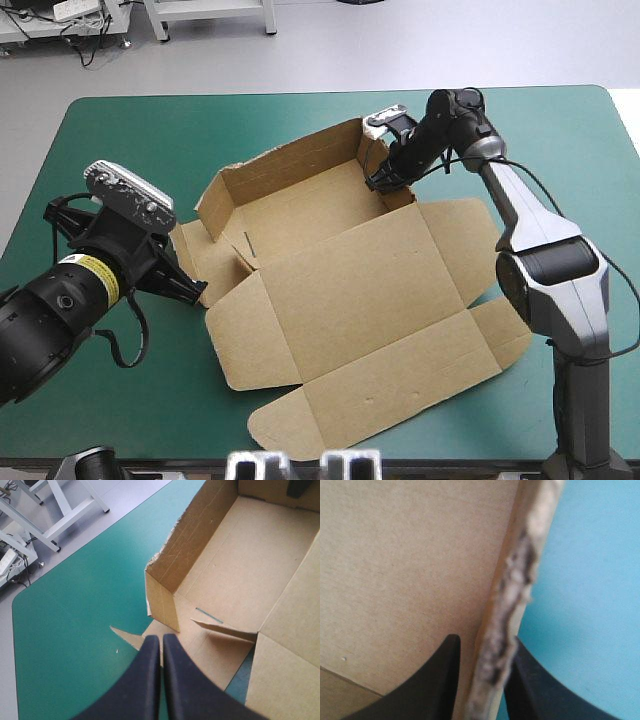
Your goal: Fold the box
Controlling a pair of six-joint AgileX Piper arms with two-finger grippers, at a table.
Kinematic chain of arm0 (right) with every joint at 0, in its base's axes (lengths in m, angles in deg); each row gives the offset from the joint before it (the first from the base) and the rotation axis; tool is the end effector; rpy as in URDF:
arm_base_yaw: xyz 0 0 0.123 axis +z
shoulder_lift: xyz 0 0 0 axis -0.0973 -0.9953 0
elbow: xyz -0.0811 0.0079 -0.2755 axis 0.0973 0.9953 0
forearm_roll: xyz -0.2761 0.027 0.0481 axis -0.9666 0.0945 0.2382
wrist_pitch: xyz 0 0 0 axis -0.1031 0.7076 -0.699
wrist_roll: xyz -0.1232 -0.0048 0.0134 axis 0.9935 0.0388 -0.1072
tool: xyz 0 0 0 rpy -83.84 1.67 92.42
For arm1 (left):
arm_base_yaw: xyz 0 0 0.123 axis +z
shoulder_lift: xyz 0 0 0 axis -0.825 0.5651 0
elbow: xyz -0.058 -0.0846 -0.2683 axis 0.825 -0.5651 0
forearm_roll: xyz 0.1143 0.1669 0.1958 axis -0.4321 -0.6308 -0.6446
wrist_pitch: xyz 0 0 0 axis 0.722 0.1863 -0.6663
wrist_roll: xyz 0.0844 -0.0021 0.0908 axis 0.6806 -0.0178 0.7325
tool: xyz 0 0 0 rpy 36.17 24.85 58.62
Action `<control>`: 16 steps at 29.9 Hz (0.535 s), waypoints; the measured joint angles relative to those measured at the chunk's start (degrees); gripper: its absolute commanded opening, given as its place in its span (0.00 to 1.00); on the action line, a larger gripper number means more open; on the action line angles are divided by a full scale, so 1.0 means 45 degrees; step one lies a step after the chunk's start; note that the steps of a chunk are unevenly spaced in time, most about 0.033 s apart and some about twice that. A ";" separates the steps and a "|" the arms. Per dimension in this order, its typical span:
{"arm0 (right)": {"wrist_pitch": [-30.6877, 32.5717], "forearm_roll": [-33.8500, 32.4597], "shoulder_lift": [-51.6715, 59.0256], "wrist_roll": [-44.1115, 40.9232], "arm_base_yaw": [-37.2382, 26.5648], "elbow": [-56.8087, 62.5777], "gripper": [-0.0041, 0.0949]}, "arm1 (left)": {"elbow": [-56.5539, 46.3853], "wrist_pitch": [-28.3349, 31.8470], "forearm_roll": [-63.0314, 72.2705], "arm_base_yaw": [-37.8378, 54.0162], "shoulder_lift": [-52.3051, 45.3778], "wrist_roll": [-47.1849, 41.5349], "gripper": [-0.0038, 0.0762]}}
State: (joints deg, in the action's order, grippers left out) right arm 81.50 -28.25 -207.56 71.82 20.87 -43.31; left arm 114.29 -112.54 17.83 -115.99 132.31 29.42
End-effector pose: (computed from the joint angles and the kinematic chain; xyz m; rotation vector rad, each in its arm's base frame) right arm 0.4966 0.1727 0.2485 -0.8717 2.5793 0.3843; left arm 0.1645 -0.1277 0.4378 0.6989 2.0109 0.1661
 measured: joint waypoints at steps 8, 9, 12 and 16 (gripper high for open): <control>0.0128 -0.0876 0.2849 -0.0050 -0.1128 0.0008 0.02 | -0.0062 0.0695 0.1400 0.1536 0.0701 0.0774 0.07; 0.0138 -0.1035 0.3130 -0.0090 -0.1209 0.0008 0.02 | -0.0062 0.0993 0.1517 0.1911 0.0838 0.0965 0.07; 0.0138 -0.1259 0.4036 -0.0090 -0.1377 0.0092 0.02 | -0.0062 0.1865 0.2404 0.3690 0.1429 0.1760 0.07; 0.0138 -0.1259 0.4802 -0.0090 -0.1594 0.0683 0.02 | -0.0076 0.3468 0.5717 0.7085 0.2148 0.4176 0.07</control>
State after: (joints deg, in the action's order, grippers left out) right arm 82.12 -33.92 -185.95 71.41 13.70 -40.24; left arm 113.94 -96.93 43.56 -84.10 141.97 48.21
